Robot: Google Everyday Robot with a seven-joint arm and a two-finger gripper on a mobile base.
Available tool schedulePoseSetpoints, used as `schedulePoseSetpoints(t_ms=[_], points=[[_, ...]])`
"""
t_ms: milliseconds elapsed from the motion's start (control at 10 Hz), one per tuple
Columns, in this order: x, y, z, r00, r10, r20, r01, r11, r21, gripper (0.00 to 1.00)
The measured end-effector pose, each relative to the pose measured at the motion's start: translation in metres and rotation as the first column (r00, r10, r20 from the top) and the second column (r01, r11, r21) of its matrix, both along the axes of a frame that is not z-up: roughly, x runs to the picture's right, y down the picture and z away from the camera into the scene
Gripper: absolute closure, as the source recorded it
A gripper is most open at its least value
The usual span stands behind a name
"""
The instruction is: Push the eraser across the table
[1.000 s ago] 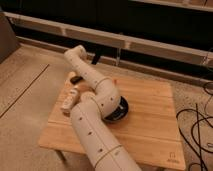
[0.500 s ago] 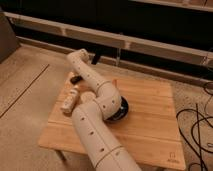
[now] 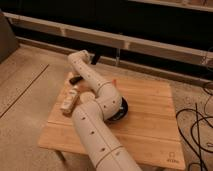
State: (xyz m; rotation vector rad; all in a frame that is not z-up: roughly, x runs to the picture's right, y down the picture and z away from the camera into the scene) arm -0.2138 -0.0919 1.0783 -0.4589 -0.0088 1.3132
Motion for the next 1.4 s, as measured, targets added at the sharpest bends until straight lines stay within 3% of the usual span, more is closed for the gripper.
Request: schedulePoseSetpoints(t_ms=[400,700,1000,1300,1400], points=[[-0.047,0.004,-0.016,0.999,-0.009,0.032,0.010,0.9998,-0.018,1.00],[-0.094,0.005,-0.032,0.996,-0.061,0.060,0.061,0.9981,0.006,1.00],[-0.145,0.011,-0.049,0.987,-0.131,0.095,0.128,0.9911,0.034,1.00],[-0.124,-0.010,-0.043,0.984,-0.172,0.036,0.167,0.9807,0.101,1.00],[-0.086,-0.023,-0.032,0.989,-0.146,-0.030,0.149,0.9820,0.116,1.00]])
